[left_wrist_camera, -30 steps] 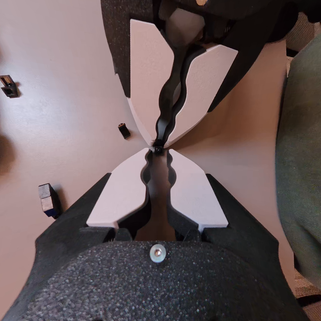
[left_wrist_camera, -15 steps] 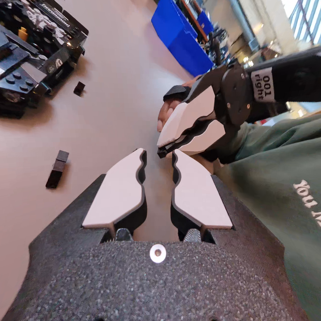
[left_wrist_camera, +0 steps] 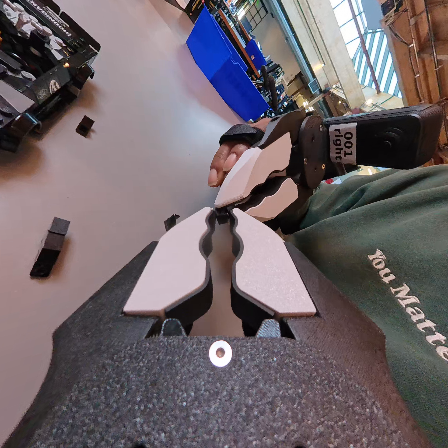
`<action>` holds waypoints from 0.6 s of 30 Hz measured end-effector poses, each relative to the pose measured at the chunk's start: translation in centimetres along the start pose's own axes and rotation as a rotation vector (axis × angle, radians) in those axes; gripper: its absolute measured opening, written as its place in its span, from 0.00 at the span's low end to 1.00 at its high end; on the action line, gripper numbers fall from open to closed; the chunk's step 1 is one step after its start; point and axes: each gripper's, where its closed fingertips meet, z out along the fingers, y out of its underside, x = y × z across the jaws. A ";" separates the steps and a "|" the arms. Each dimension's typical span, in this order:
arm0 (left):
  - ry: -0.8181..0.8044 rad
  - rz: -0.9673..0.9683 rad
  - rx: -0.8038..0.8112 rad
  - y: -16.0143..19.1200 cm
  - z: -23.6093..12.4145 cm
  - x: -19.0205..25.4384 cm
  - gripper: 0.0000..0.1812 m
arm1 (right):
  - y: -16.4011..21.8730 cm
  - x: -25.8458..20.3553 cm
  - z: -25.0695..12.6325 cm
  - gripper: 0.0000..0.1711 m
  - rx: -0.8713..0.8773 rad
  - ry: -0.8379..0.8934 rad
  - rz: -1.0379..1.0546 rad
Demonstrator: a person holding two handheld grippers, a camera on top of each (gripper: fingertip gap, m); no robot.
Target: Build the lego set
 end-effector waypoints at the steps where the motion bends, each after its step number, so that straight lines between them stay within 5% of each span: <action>1: 0.002 0.009 0.003 -0.1 0.0 0.1 0.06 | -0.1 0.1 0.0 0.05 0.004 0.012 -0.015; 18: -0.050 0.354 0.013 -0.7 -0.8 2.4 0.06 | -2.7 0.1 -1.4 0.05 0.104 0.241 -0.427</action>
